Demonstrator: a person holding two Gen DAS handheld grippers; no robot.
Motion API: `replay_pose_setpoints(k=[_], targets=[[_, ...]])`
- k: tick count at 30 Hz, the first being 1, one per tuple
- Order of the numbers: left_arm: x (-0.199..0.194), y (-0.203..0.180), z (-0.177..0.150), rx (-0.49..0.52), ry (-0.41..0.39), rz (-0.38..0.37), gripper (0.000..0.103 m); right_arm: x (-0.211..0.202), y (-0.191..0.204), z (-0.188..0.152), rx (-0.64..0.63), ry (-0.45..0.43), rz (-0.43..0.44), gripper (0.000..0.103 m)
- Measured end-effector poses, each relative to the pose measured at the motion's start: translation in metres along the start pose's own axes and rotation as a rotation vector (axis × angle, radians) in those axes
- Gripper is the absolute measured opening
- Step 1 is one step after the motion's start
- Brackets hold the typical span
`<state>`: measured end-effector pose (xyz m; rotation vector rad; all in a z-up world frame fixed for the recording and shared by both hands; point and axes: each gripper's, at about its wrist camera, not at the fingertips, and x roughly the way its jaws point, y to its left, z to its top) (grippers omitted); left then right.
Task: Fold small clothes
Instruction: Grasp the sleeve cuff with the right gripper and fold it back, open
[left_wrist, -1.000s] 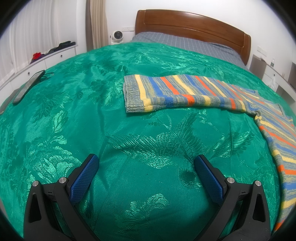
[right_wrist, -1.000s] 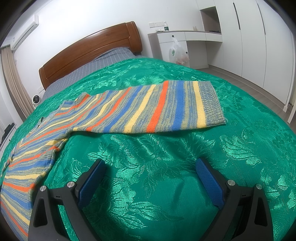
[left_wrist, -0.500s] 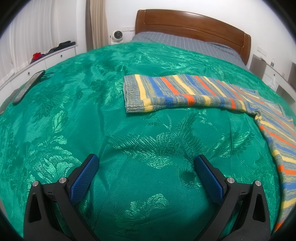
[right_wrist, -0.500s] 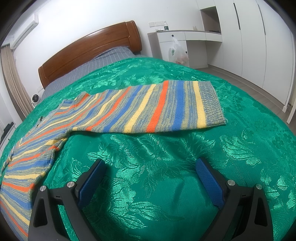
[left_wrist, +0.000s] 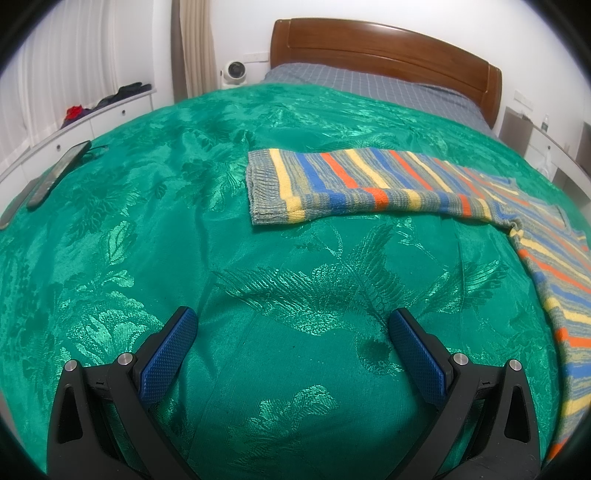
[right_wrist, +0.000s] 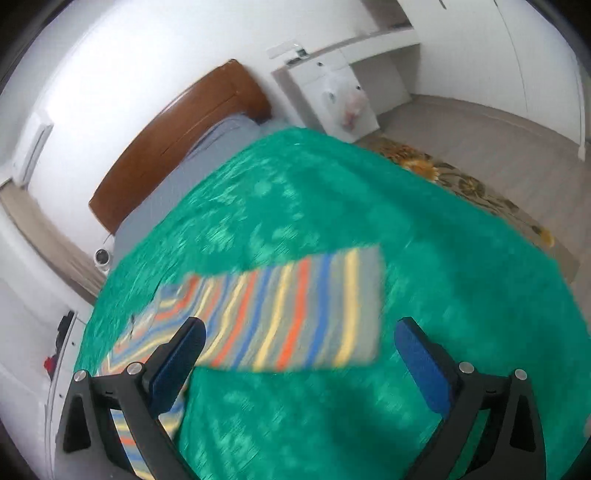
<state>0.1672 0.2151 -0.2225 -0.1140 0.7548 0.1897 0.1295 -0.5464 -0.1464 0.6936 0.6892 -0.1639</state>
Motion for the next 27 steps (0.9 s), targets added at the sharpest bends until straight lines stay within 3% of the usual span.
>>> replay_pose_setpoints(k=[3, 5, 8, 14, 15, 18, 21, 27], targets=[[0.000, 0.000, 0.000, 0.001, 0.000, 0.003, 0.103, 0.029, -0.030, 0.016, 0.108, 0.144, 0.019, 0.080], [0.001, 0.000, 0.000, 0.001, 0.001, 0.003, 0.103, 0.044, -0.040, 0.018, 0.122, 0.196, -0.008, 0.078], [0.001, 0.000, 0.000, 0.001, 0.000, 0.003, 0.103, 0.057, -0.043, 0.020, 0.104, 0.236, -0.042, 0.066], [0.001, 0.000, 0.000, 0.002, 0.001, 0.004, 0.103, 0.077, -0.048, 0.019, 0.089, 0.336, -0.073, 0.017], [0.001, 0.000, 0.000, 0.002, 0.001, 0.004, 0.103, 0.079, -0.048, 0.020, 0.084, 0.341, -0.085, 0.003], [0.001, 0.000, 0.000, 0.001, 0.000, 0.002, 0.103, 0.065, -0.031, 0.025, 0.023, 0.278, -0.130, 0.003], [0.001, 0.000, 0.000, 0.001, 0.000, 0.002, 0.103, 0.043, 0.010, 0.042, -0.048, 0.189, -0.106, 0.003], [0.002, 0.000, 0.000, 0.000, -0.001, 0.002, 0.103, 0.013, 0.164, 0.059, -0.255, 0.107, 0.108, 0.003]])
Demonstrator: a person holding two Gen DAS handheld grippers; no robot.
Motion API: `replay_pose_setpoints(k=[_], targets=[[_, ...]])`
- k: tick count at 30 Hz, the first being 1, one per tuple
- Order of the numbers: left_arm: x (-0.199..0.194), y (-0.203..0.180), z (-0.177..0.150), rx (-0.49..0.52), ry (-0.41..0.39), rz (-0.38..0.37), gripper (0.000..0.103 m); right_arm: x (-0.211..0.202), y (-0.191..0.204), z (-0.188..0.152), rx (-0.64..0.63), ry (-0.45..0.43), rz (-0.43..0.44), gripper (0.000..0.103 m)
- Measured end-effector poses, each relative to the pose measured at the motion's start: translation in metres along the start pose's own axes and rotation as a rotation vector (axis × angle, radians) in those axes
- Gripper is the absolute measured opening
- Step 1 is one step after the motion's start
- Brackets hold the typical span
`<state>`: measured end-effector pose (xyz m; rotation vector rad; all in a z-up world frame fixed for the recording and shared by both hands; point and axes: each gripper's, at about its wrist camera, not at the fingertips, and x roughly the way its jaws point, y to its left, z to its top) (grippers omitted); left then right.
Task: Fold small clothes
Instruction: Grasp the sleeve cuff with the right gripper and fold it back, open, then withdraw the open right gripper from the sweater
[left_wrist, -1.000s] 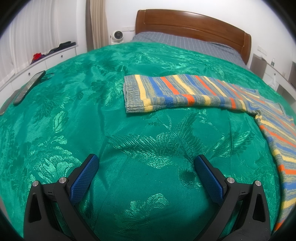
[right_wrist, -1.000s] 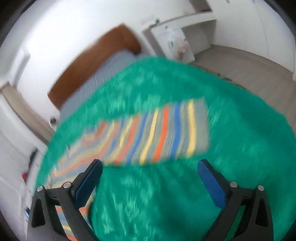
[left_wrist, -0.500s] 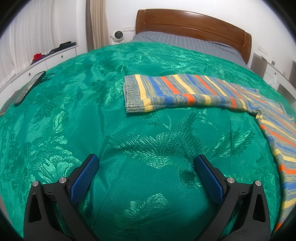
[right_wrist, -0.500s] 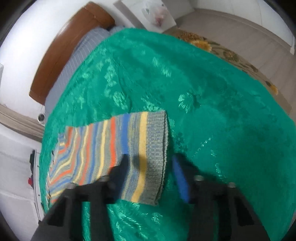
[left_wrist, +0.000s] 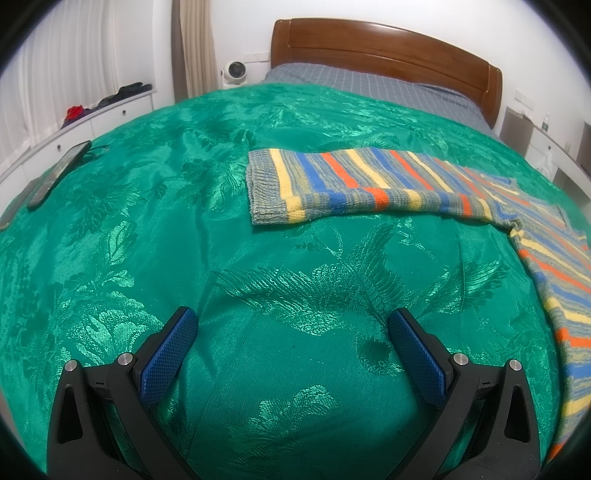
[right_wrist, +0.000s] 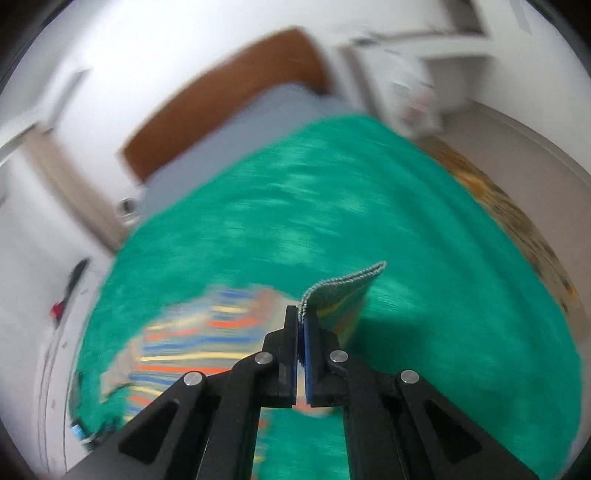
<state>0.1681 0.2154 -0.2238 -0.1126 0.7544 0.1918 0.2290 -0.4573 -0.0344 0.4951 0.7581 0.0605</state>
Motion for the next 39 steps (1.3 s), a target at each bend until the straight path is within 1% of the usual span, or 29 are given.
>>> replay_pose_setpoints(k=[3, 5, 6, 7, 8, 9, 10, 11, 13, 15, 16, 19, 21, 24, 26, 27, 29, 32, 35, 37, 39], targets=[[0.000, 0.000, 0.000, 0.000, 0.000, 0.000, 0.103, 0.021, 0.087, 0.005, -0.107, 0.023, 0.107, 0.003], [0.000, 0.000, 0.000, 0.000, 0.000, -0.001, 0.103, 0.045, 0.137, -0.004, -0.170, 0.062, 0.159, 0.003], [0.000, 0.000, 0.000, -0.001, 0.000, -0.001, 0.103, 0.060, 0.157, -0.010, -0.188, 0.088, 0.189, 0.005], [0.000, 0.000, 0.000, -0.001, 0.000, -0.001, 0.103, 0.076, 0.174, -0.018, -0.185, 0.125, 0.241, 0.011], [0.000, 0.000, 0.000, -0.001, 0.000, -0.001, 0.103, 0.100, 0.189, -0.028, -0.161, 0.197, 0.325, 0.019], [0.000, 0.000, 0.000, -0.001, 0.000, -0.001, 0.103, 0.113, 0.196, -0.035, -0.138, 0.235, 0.359, 0.038], [0.000, 0.000, 0.000, -0.001, -0.001, -0.002, 0.103, 0.122, 0.200, -0.043, -0.112, 0.255, 0.384, 0.050], [0.000, 0.000, 0.000, -0.001, -0.001, -0.001, 0.103, 0.129, 0.202, -0.051, -0.086, 0.255, 0.400, 0.052], [0.000, 0.000, -0.001, -0.001, -0.001, -0.001, 0.103, 0.134, 0.195, -0.064, -0.055, 0.254, 0.400, 0.053], [0.000, 0.000, 0.000, -0.001, 0.000, -0.001, 0.103, 0.128, 0.176, -0.071, -0.064, 0.253, 0.358, 0.053], [0.000, 0.000, -0.001, -0.001, 0.000, -0.001, 0.103, 0.125, 0.166, -0.075, -0.079, 0.244, 0.322, 0.055], [-0.001, 0.000, 0.000, -0.001, 0.000, 0.000, 0.103, 0.106, 0.120, -0.087, -0.154, 0.190, 0.149, 0.063], [-0.001, 0.000, -0.001, -0.001, -0.001, 0.000, 0.103, 0.091, 0.083, -0.102, -0.185, 0.146, 0.004, 0.063], [-0.001, 0.000, -0.001, -0.001, -0.001, 0.000, 0.103, 0.074, 0.024, -0.123, -0.169, 0.109, -0.163, 0.063], [-0.001, 0.000, -0.001, -0.001, 0.000, 0.000, 0.103, 0.060, -0.010, -0.134, -0.149, 0.070, -0.243, 0.063], [-0.001, 0.000, -0.001, -0.001, 0.000, 0.000, 0.103, 0.061, -0.025, -0.136, -0.135, 0.051, -0.277, 0.063], [-0.001, 0.000, -0.001, -0.001, 0.000, 0.001, 0.103, 0.054, -0.058, -0.150, -0.092, 0.020, -0.332, 0.063], [0.000, -0.001, 0.000, 0.001, -0.001, 0.003, 0.103, 0.045, -0.086, -0.168, -0.053, -0.009, -0.355, 0.064], [0.000, -0.001, 0.000, 0.000, -0.001, 0.002, 0.103, 0.040, -0.091, -0.181, -0.067, -0.079, -0.337, 0.071], [-0.001, -0.001, 0.000, 0.000, -0.001, 0.001, 0.103, 0.046, -0.087, -0.182, -0.081, -0.082, -0.338, 0.077], [-0.001, -0.001, -0.001, -0.001, -0.002, 0.000, 0.103, 0.053, -0.080, -0.182, -0.098, -0.080, -0.351, 0.079]])
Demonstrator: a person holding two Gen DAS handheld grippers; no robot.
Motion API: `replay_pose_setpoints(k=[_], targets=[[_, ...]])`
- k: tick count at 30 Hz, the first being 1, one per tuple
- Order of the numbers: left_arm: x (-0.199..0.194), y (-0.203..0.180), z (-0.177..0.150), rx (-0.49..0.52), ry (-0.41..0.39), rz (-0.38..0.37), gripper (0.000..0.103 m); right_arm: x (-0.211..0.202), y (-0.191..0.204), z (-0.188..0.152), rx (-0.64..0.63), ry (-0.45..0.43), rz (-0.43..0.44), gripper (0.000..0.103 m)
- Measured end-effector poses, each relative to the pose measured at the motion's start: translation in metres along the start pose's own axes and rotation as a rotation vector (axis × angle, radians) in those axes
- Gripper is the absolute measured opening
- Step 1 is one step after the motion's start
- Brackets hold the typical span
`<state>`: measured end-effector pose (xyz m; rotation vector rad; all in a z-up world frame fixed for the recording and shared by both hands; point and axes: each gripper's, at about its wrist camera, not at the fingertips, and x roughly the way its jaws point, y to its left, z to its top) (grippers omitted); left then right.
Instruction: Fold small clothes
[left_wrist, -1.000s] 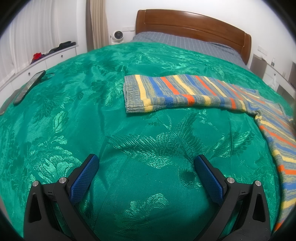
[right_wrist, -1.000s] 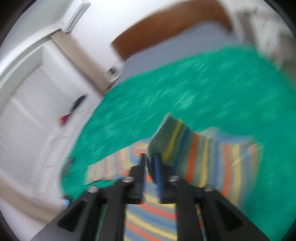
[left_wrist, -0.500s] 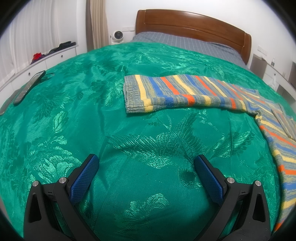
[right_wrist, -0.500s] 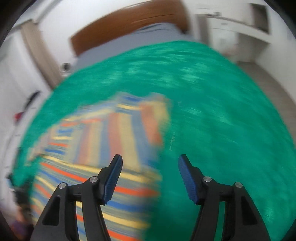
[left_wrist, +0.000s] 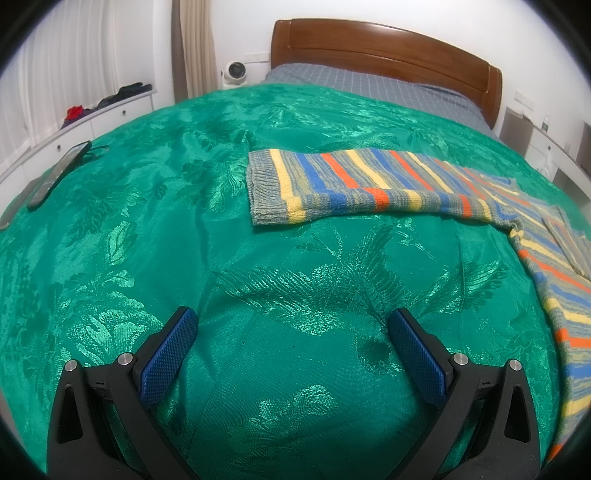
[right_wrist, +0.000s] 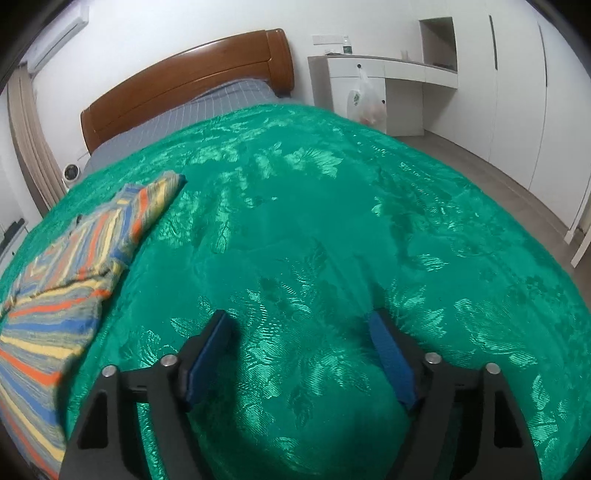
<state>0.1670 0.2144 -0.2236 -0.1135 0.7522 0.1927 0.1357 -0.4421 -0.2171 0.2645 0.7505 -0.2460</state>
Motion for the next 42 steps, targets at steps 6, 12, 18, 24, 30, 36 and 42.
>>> replay_pose_setpoints(k=[6, 12, 18, 24, 30, 36, 42], targets=[[-0.0010, 0.0003, 0.0002, -0.004, 0.000, -0.005, 0.103, 0.0053, 0.0021, -0.0024, -0.002, 0.000, 0.004, 0.081], [-0.0016, 0.0004, 0.0004, -0.005, 0.000, -0.007, 0.103, 0.0050, 0.0010, -0.0047, -0.013, 0.001, -0.009, 0.082], [-0.0018, 0.0003, 0.0004, -0.005, 0.000, -0.007, 0.103, 0.0086, 0.0021, -0.0037, -0.010, 0.002, -0.003, 0.082], [-0.0015, 0.0002, 0.0004, -0.005, 0.000, -0.007, 0.103, 0.0084, 0.0014, -0.0044, -0.005, 0.001, 0.005, 0.083], [-0.0016, 0.0002, 0.0004, -0.005, 0.000, -0.007, 0.103, 0.0083, 0.0015, -0.0043, -0.003, 0.001, 0.008, 0.083], [-0.0015, 0.0001, 0.0003, -0.005, 0.000, -0.007, 0.103, 0.0085, 0.0015, -0.0043, -0.003, 0.001, 0.008, 0.083], [-0.0017, 0.0001, 0.0004, -0.005, 0.000, -0.006, 0.103, 0.0085, 0.0016, -0.0043, -0.003, 0.001, 0.008, 0.083]])
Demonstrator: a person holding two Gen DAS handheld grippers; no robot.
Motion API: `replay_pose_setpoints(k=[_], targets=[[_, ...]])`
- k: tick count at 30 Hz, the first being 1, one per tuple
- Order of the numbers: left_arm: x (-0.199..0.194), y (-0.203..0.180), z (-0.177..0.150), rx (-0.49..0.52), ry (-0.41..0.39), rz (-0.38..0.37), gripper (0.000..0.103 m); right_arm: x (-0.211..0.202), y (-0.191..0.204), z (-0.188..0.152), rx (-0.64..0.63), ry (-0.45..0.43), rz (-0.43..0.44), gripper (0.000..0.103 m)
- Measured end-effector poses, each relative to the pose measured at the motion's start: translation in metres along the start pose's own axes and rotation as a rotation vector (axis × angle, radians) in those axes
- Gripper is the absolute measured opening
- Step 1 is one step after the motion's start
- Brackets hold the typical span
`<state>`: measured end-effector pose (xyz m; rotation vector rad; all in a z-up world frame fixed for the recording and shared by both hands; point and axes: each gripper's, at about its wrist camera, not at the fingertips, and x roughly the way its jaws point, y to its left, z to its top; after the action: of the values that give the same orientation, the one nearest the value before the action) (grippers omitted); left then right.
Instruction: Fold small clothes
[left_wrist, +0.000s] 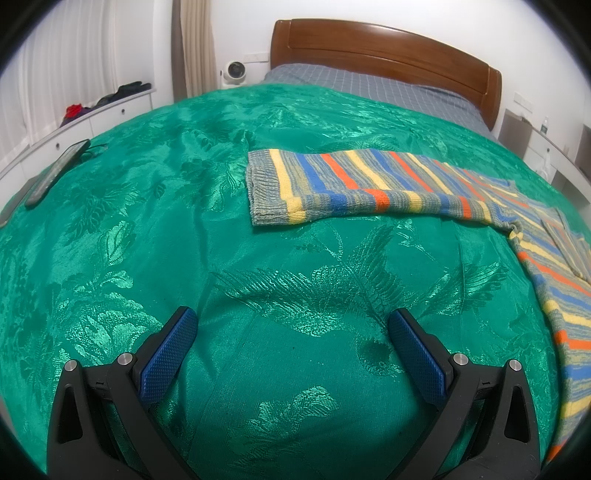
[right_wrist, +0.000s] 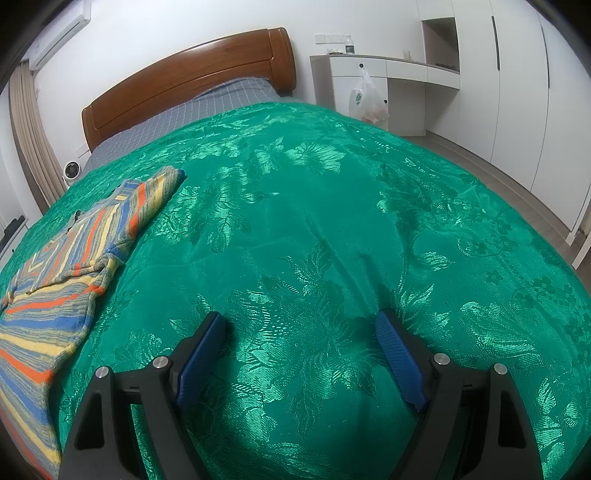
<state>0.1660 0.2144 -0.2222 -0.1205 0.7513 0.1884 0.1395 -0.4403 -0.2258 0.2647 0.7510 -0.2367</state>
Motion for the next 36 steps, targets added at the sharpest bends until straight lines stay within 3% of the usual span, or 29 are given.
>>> replay_pose_setpoints(k=[14, 19, 21, 23, 25, 27, 30, 31, 33, 35, 36], targets=[[0.000, -0.001, 0.000, 0.005, 0.000, 0.009, 0.103, 0.001, 0.000, 0.000, 0.000, 0.001, 0.000, 0.083], [-0.009, -0.015, -0.003, 0.048, -0.008, 0.132, 0.103, 0.001, 0.000, 0.000, -0.002, 0.001, -0.001, 0.083], [-0.011, -0.016, -0.003, 0.050, 0.022, 0.145, 0.103, 0.001, 0.000, 0.000, -0.002, 0.001, 0.000, 0.083], [-0.013, -0.009, 0.004, 0.022, 0.107, 0.092, 0.103, 0.000, 0.000, 0.000, 0.000, 0.000, 0.003, 0.083], [-0.019, 0.009, 0.023, -0.079, 0.173, -0.054, 0.103, 0.000, 0.000, 0.000, 0.000, 0.000, 0.005, 0.084], [-0.019, 0.041, 0.053, -0.263, 0.200, -0.223, 0.103, 0.000, 0.000, 0.000, 0.000, -0.001, 0.007, 0.084], [0.009, 0.075, 0.091, -0.447, 0.288, -0.364, 0.102, 0.001, 0.000, 0.000, -0.001, -0.002, 0.009, 0.084], [0.025, 0.081, 0.101, -0.479, 0.336, -0.381, 0.101, 0.001, 0.000, 0.000, -0.001, -0.001, 0.008, 0.084], [0.058, 0.086, 0.117, -0.463, 0.421, -0.323, 0.098, 0.000, 0.000, 0.000, -0.001, -0.001, 0.008, 0.084], [0.075, 0.081, 0.124, -0.410, 0.459, -0.261, 0.078, 0.001, 0.001, 0.000, -0.002, -0.001, 0.007, 0.084], [0.081, 0.076, 0.127, -0.379, 0.475, -0.238, 0.075, 0.001, 0.001, 0.000, -0.002, -0.001, 0.006, 0.084]])
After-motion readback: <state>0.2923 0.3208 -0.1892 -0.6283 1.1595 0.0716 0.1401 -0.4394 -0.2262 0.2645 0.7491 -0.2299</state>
